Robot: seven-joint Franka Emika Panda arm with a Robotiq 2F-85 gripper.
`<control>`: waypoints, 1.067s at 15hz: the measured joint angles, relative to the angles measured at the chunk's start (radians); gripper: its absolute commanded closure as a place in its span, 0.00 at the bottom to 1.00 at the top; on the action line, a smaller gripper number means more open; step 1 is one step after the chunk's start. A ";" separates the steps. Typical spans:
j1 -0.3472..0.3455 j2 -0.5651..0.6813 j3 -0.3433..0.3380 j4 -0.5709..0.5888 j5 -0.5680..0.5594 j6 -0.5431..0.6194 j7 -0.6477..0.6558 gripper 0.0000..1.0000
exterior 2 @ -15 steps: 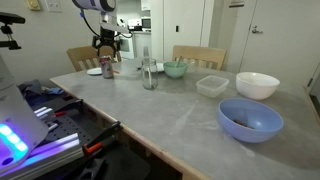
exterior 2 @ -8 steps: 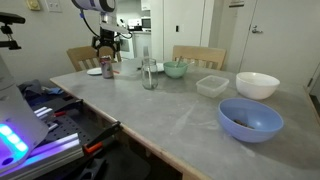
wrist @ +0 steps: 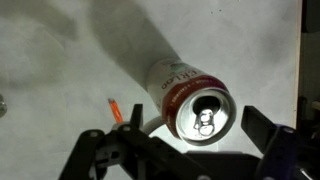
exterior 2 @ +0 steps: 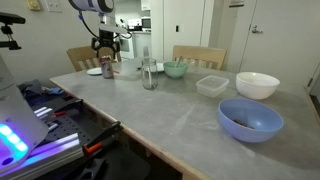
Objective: Move the can to the right
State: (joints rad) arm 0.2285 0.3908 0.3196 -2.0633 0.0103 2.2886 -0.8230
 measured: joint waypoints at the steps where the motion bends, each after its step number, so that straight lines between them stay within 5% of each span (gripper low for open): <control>1: 0.000 -0.003 0.000 -0.008 -0.001 0.014 0.008 0.00; 2: 0.000 -0.006 0.000 -0.018 -0.002 0.031 0.016 0.00; 4: 0.000 -0.015 0.000 -0.038 -0.002 0.058 0.027 0.27; 8: 0.000 -0.025 0.000 -0.064 -0.002 0.088 0.040 0.55; 16: -0.001 -0.083 -0.003 -0.075 -0.013 0.077 0.068 0.56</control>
State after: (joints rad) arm 0.2271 0.3081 0.3167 -2.1385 -0.0026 2.3653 -0.7548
